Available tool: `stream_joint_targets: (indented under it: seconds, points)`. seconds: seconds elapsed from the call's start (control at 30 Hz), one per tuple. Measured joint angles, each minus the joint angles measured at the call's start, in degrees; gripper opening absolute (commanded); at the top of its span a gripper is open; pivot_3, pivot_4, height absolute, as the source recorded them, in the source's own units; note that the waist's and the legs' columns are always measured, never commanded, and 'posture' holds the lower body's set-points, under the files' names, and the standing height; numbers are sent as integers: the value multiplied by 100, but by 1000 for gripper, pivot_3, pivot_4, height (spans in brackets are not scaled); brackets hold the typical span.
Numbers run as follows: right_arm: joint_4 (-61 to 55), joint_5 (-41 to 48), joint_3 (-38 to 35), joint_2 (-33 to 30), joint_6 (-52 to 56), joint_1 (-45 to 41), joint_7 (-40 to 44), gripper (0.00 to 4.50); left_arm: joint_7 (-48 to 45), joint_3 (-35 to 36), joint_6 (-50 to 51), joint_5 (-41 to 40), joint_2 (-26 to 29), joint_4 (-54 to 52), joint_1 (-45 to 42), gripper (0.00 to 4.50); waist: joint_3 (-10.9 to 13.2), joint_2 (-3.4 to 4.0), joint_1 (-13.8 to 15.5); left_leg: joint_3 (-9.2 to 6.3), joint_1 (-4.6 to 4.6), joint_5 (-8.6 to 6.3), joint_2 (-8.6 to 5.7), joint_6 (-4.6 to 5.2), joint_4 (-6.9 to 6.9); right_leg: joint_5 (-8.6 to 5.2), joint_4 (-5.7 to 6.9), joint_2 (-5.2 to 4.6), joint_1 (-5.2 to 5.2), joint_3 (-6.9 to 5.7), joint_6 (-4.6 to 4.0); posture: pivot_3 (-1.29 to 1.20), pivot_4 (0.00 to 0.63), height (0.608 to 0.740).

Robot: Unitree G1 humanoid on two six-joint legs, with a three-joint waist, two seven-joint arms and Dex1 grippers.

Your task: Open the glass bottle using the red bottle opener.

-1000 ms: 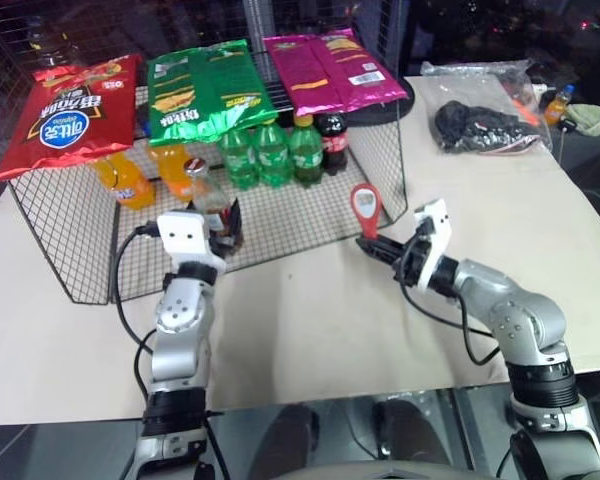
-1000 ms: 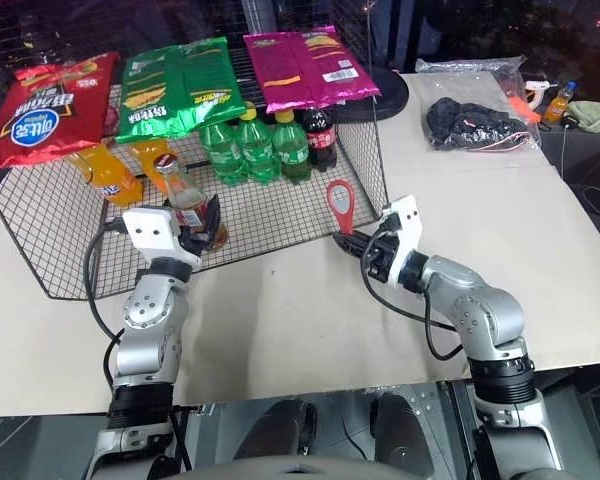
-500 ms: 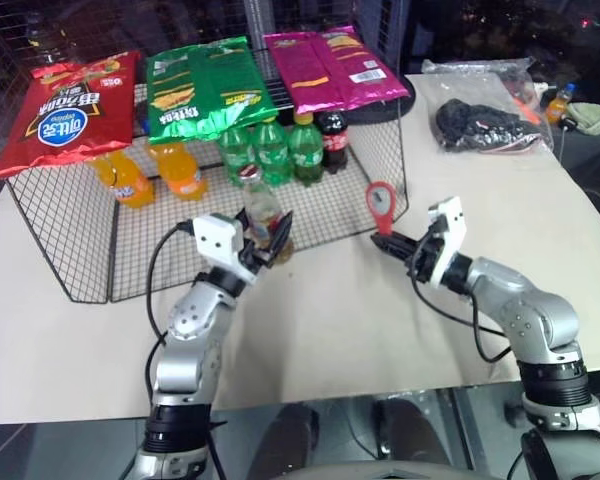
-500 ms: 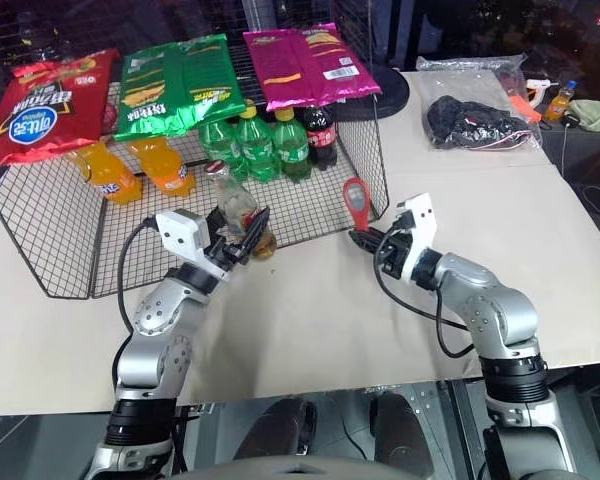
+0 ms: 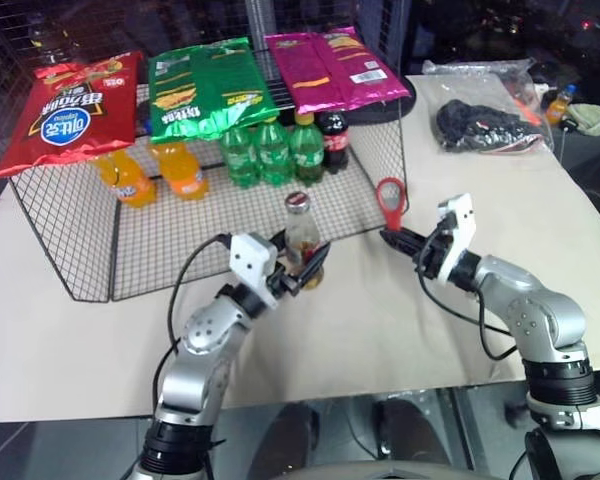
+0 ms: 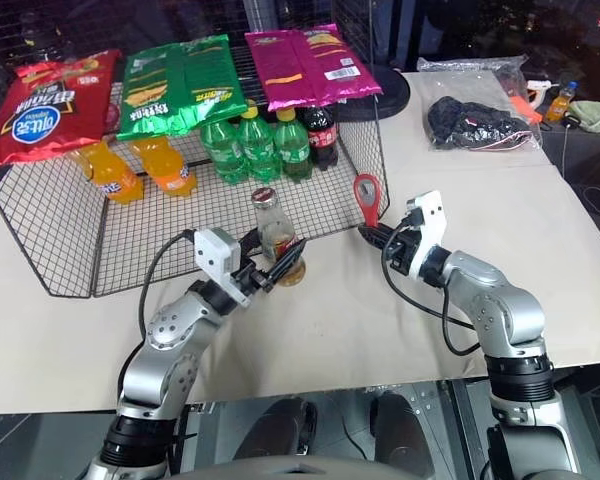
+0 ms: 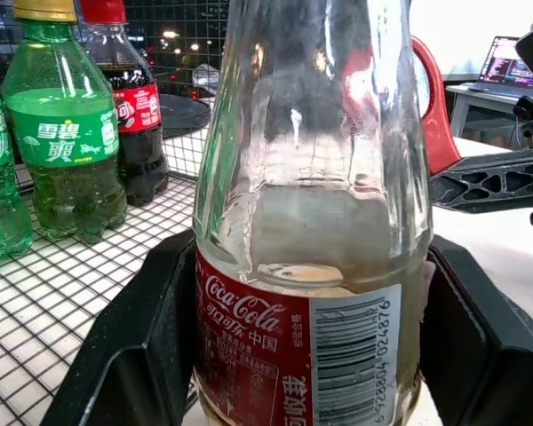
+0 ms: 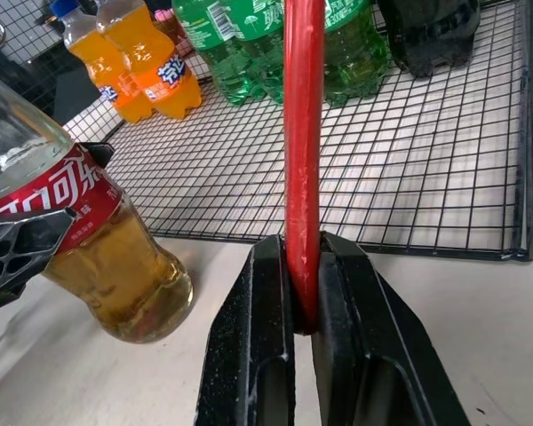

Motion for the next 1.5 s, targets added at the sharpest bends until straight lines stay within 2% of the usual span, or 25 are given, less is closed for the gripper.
stream_joint_targets:
  seconds: [0.2,0.23,0.27,0.33,0.77,1.1,1.5]
  points:
    - [0,-2,0,27,0,36,-51,0,-108,-48,-87,-14,-3,-26,80,2660,0,0,9,-1,-1,0,-2,1,4,0,-1,-2,2,0,0,0,150,740]
    - [0,-3,0,33,-2,35,-61,0,-108,-50,-90,-9,-6,-26,80,3460,0,0,9,-1,-1,0,-2,1,4,0,0,-1,2,-1,0,0,150,740]
    - [0,-7,0,41,-3,35,-67,0,-110,-50,-90,-10,-11,-26,80,3660,0,0,8,-1,0,0,-2,1,4,0,0,-1,2,-1,0,0,150,740]
    - [0,-17,0,61,-10,35,-72,0,-121,-76,-102,-17,-46,-29,76,4438,0,0,6,-1,0,0,-2,1,4,0,1,0,3,-1,0,0,150,740]
    - [32,-69,1,91,-104,34,-69,0,-96,95,-139,-210,-81,-448,74,4475,0,0,0,-2,2,0,0,1,8,0,4,0,5,-1,0,0,150,740]
    - [125,-80,13,175,-123,33,-67,0,-176,309,176,-736,164,-909,110,4475,-1,1,-3,-2,6,0,0,0,9,0,5,2,11,-1,0,0,150,740]
    - [174,-128,18,203,-127,22,-24,0,-230,360,226,-780,281,-1048,363,4475,-1,1,-3,-1,7,0,0,1,9,0,4,2,11,-1,0,0,150,740]
